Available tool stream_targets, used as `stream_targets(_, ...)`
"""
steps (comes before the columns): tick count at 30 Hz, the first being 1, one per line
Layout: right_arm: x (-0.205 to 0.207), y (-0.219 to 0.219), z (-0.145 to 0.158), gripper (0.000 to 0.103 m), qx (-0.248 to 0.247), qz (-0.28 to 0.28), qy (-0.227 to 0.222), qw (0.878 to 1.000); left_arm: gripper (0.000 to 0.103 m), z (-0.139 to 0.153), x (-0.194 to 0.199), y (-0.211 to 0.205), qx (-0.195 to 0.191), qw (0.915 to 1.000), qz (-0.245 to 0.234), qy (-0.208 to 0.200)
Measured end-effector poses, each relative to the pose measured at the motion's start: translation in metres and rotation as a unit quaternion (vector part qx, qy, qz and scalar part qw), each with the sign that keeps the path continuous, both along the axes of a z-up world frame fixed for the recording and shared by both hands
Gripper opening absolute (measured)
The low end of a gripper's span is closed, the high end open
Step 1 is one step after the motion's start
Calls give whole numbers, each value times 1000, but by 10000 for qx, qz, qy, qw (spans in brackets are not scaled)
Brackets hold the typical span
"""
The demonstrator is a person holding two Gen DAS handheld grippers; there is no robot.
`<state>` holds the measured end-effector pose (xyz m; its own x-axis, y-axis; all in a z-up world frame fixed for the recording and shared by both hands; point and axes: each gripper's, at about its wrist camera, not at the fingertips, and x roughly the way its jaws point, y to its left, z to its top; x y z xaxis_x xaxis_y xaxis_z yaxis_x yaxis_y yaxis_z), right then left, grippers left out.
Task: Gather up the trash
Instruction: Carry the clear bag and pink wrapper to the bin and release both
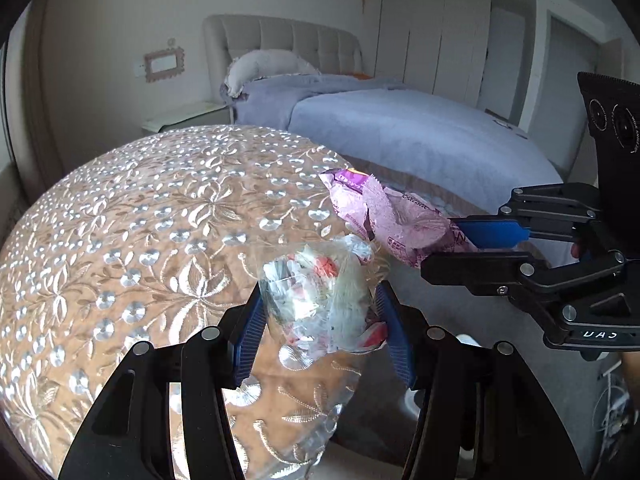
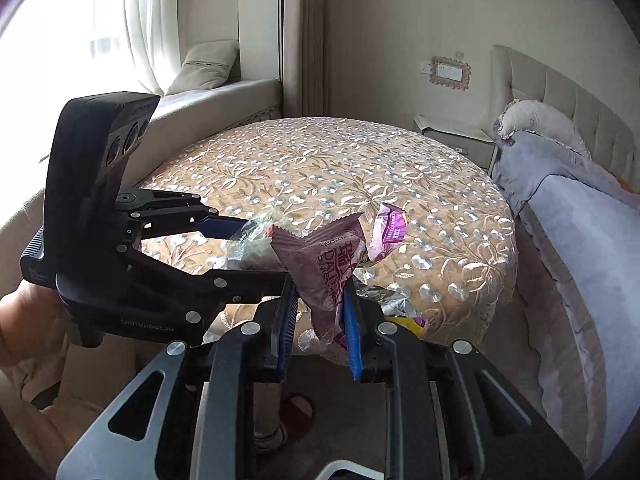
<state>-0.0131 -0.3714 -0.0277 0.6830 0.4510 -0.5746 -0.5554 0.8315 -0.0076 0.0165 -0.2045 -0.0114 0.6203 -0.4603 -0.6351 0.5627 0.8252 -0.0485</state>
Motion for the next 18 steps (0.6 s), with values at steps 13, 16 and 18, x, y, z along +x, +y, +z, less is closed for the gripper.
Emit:
stream_targets(13,-78,-67,-44,23,324,-983,488,9934,54,-61,-74,-83,234,9905,-1240,547)
stream_targets(16,-91,-86,-61,23,493,-1230,676,9889,54,-76,-88,-105,344,9854,-1522,679)
stream_targets(18,-100,-97,-74,23,554,-1410,763,9855,54,-86,-97,-117,376,9818,-1709,743)
